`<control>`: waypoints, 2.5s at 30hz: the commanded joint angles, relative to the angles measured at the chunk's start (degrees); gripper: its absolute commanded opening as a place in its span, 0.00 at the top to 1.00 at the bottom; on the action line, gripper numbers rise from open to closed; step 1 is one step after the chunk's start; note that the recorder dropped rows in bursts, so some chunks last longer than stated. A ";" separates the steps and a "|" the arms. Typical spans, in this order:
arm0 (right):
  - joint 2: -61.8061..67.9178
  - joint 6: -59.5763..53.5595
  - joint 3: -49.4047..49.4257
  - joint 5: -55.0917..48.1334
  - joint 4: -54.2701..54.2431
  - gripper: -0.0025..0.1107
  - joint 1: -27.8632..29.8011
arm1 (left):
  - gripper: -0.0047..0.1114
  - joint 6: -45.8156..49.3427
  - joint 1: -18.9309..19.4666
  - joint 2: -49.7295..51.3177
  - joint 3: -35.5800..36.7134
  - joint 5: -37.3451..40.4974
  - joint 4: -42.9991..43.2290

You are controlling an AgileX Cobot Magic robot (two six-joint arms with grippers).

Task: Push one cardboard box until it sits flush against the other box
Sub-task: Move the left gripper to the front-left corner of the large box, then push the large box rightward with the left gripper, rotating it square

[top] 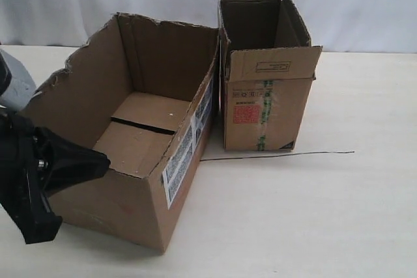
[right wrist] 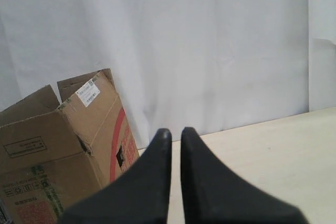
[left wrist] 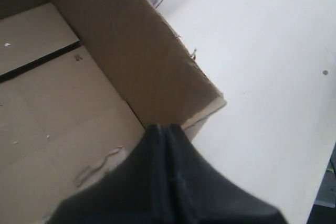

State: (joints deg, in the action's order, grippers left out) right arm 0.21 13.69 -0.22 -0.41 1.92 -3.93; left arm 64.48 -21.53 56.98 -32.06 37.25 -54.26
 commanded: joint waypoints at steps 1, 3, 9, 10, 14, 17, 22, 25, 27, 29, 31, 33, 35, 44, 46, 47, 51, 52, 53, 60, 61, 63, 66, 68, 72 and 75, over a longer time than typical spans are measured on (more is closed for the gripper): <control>-0.21 0.40 0.22 -0.30 0.52 0.93 -0.08 | 0.96 0.18 -0.51 0.40 0.31 -4.45 -0.81; -0.21 0.40 0.22 -0.30 0.52 0.93 -0.08 | 0.96 0.18 -0.51 1.47 0.31 -6.84 -1.36; -0.21 0.40 0.22 -0.30 0.52 0.93 -0.08 | 0.96 2.28 -0.51 7.38 -0.42 -8.75 -1.88; -0.21 0.40 0.22 -0.30 0.52 0.93 -0.08 | 0.96 3.22 -0.51 7.51 -1.11 -8.62 -1.71; -0.21 0.40 0.22 -0.30 0.52 0.93 -0.08 | 0.96 4.89 -0.51 6.49 -6.24 -9.11 -0.37; -0.21 0.40 0.22 -0.30 0.52 0.93 -0.08 | 0.96 4.04 -0.51 5.26 -10.91 -6.38 4.62; -0.21 0.40 0.22 -0.30 0.52 0.93 -0.08 | 0.96 -11.83 -0.51 2.50 -20.52 17.54 20.53; -0.21 0.40 0.22 -0.30 0.52 0.93 -0.08 | 0.96 -17.71 -0.51 1.02 -22.85 27.22 27.60; -0.21 0.40 0.22 -0.30 0.52 0.93 -0.08 | 0.96 -20.06 -0.51 -0.51 -22.51 32.17 29.37; -0.21 0.40 0.22 -0.30 0.52 0.93 -0.08 | 0.96 -20.18 -0.51 -1.98 -19.75 32.71 26.47; -0.21 0.40 0.22 -0.30 0.52 0.93 -0.08 | 0.96 -18.94 -0.51 -1.96 -15.78 32.71 23.42; -0.21 0.40 0.22 -0.30 0.52 0.93 -0.08 | 0.96 -16.65 -0.51 -1.96 -12.34 32.28 18.87; -0.21 0.40 0.22 -0.30 0.52 0.93 -0.08 | 0.96 -14.31 -0.51 -1.96 -10.18 28.08 14.03; -0.21 0.40 0.22 -0.30 0.52 0.93 -0.08 | 0.96 -12.09 -0.51 9.89 -9.29 25.89 11.69; -0.21 0.40 0.22 -0.30 0.52 0.93 -0.08 | 0.96 -10.79 -0.51 11.65 -9.29 23.75 11.69; -0.21 0.40 0.22 -0.30 0.52 0.93 -0.08 | 0.96 -10.33 -0.51 12.31 -9.29 22.98 11.69; -0.21 0.40 0.22 -0.30 0.52 0.93 -0.08 | 0.96 -10.24 -0.51 15.39 -9.29 19.61 11.02; -0.21 0.40 0.22 -0.30 0.52 0.93 -0.08 | 0.96 -10.24 -0.51 16.11 -9.29 19.05 10.24; -0.21 0.40 0.22 -0.30 0.52 0.93 -0.08 | 0.96 -9.80 -0.51 16.85 -9.29 18.56 9.52; -0.21 0.40 0.22 -0.30 0.52 0.93 -0.08 | 0.96 -6.04 -0.51 20.90 -9.29 11.31 3.89; -0.21 0.40 0.22 -0.30 0.52 0.93 -0.08 | 0.96 -6.04 -0.51 20.90 -9.29 10.31 3.89; -0.21 0.40 0.22 -0.30 0.52 0.93 -0.08 | 0.96 -6.04 -0.51 20.90 -9.29 8.90 2.75; -0.21 0.40 0.22 -0.30 0.52 0.93 -0.08 | 0.96 -6.04 -0.51 20.90 -9.29 7.15 1.84; -0.21 0.40 0.22 -0.30 0.52 0.93 -0.08 | 0.96 -6.04 -0.51 20.90 -9.29 5.83 1.35; -0.21 0.40 0.22 -0.30 0.52 0.93 -0.08 | 0.96 -6.04 -0.51 20.90 -9.29 1.86 -0.67; -0.21 0.40 0.22 -0.30 0.52 0.93 -0.08 | 0.96 -6.04 -0.51 20.90 -9.29 1.56 -0.94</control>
State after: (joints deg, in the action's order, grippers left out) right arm 0.21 13.69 -0.22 -0.41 1.92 -3.93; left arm 58.53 -21.53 77.92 -41.43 40.20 -53.93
